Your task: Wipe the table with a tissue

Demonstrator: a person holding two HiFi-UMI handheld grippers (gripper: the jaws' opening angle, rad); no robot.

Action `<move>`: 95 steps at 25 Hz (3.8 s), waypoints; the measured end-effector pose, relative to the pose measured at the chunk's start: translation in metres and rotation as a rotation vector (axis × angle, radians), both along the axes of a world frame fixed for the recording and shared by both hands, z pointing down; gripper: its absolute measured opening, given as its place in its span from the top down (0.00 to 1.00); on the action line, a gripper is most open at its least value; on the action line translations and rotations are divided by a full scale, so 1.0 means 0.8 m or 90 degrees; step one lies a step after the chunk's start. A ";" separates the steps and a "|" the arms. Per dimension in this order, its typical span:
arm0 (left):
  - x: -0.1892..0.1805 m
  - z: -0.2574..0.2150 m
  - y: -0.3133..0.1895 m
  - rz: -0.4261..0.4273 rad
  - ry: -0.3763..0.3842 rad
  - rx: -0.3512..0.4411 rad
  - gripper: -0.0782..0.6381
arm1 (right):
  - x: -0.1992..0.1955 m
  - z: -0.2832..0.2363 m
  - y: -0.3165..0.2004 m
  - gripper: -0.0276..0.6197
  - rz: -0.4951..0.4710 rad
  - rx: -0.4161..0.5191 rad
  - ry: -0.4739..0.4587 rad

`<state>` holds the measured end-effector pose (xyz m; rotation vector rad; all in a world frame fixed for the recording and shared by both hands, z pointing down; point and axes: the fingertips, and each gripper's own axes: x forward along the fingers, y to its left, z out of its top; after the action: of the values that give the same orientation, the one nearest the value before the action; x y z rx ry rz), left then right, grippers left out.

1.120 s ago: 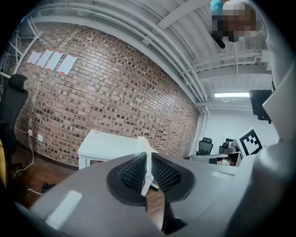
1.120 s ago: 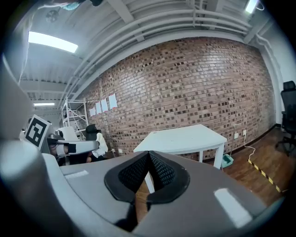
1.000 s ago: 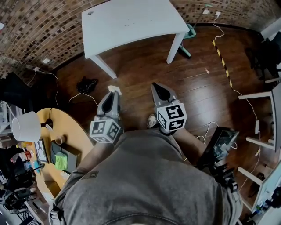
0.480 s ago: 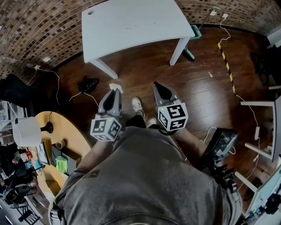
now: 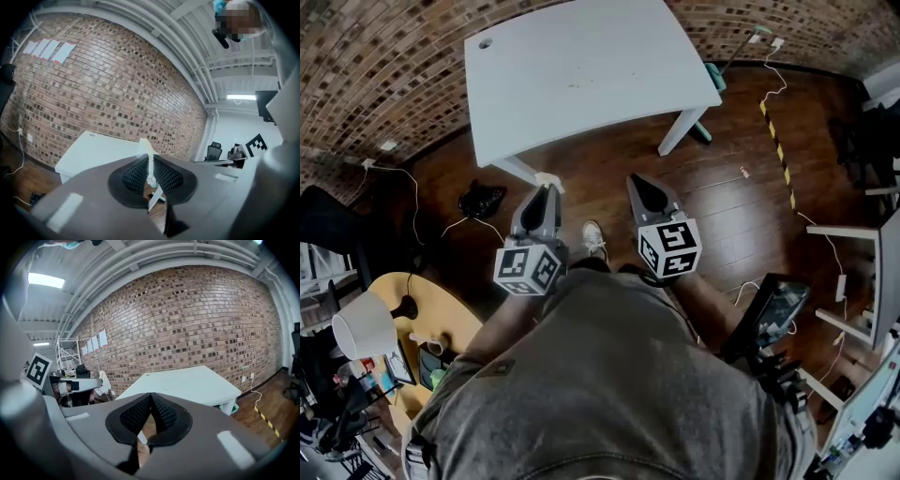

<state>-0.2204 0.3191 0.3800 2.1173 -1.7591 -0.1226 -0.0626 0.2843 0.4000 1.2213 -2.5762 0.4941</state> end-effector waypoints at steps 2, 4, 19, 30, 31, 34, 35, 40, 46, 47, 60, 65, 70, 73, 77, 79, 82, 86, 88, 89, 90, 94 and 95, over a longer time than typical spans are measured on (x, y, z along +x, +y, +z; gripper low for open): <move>-0.008 0.000 -0.022 0.011 0.005 0.002 0.85 | -0.010 -0.006 -0.023 0.94 0.008 0.008 0.005; -0.016 0.000 -0.042 0.021 0.010 0.006 0.85 | -0.019 -0.010 -0.043 0.94 0.016 0.016 0.011; -0.050 0.023 -0.161 0.036 0.011 -0.017 0.85 | -0.049 -0.005 -0.165 0.94 0.025 0.025 0.024; -0.029 0.055 -0.269 -0.046 -0.029 -0.081 0.85 | -0.026 0.019 -0.299 0.94 -0.057 -0.008 0.006; -0.026 0.058 -0.278 -0.056 -0.031 -0.086 0.85 | -0.024 0.021 -0.311 0.94 -0.064 -0.012 0.004; -0.020 0.065 -0.301 -0.080 -0.040 -0.102 0.85 | -0.017 0.028 -0.341 0.94 -0.086 -0.022 0.002; -0.018 0.068 -0.308 -0.089 -0.043 -0.108 0.85 | -0.015 0.030 -0.349 0.94 -0.094 -0.024 0.002; -0.013 0.086 -0.329 -0.131 -0.069 -0.143 0.85 | -0.008 0.043 -0.377 0.94 -0.138 -0.030 0.010; -0.023 0.122 -0.345 -0.153 -0.074 -0.198 0.85 | -0.008 0.068 -0.395 0.94 -0.164 -0.050 0.026; -0.026 0.128 -0.346 -0.153 -0.074 -0.207 0.85 | -0.009 0.073 -0.396 0.94 -0.164 -0.057 0.031; -0.057 0.208 -0.374 -0.122 -0.071 -0.299 0.85 | -0.021 0.108 -0.409 0.94 -0.138 -0.094 0.080; -0.068 0.233 -0.376 -0.099 -0.070 -0.331 0.85 | -0.024 0.118 -0.403 0.94 -0.126 -0.109 0.093; -0.074 0.255 -0.384 -0.075 -0.074 -0.369 0.85 | -0.024 0.122 -0.407 0.94 -0.118 -0.116 0.097; -0.074 0.264 -0.390 -0.059 -0.083 -0.390 0.85 | -0.024 0.123 -0.412 0.94 -0.111 -0.119 0.101; -0.072 0.271 -0.393 -0.043 -0.098 -0.412 0.85 | -0.020 0.123 -0.415 0.94 -0.098 -0.122 0.099; -0.070 0.273 -0.394 -0.039 -0.106 -0.419 0.85 | -0.017 0.122 -0.416 0.94 -0.096 -0.120 0.096; -0.070 0.275 -0.398 -0.035 -0.118 -0.427 0.85 | -0.014 0.121 -0.419 0.94 -0.091 -0.120 0.094; -0.072 0.278 -0.403 -0.029 -0.132 -0.436 0.85 | -0.011 0.121 -0.425 0.94 -0.078 -0.119 0.090; -0.073 0.280 -0.406 -0.026 -0.139 -0.441 0.85 | -0.010 0.120 -0.427 0.94 -0.073 -0.118 0.087; -0.074 0.280 -0.408 -0.024 -0.142 -0.444 0.85 | -0.009 0.120 -0.427 0.94 -0.070 -0.118 0.084; -0.074 0.281 -0.409 -0.022 -0.144 -0.446 0.85 | -0.008 0.120 -0.428 0.94 -0.066 -0.118 0.083; -0.074 0.281 -0.412 -0.010 -0.149 -0.456 0.85 | -0.003 0.115 -0.430 0.94 -0.055 -0.112 0.077; -0.074 0.282 -0.412 -0.007 -0.150 -0.459 0.85 | -0.002 0.114 -0.430 0.94 -0.052 -0.111 0.076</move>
<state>-0.2795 -0.0108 0.6052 1.6270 -1.5997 0.6809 -0.0638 -0.0600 0.4912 1.0505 -2.4155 0.5958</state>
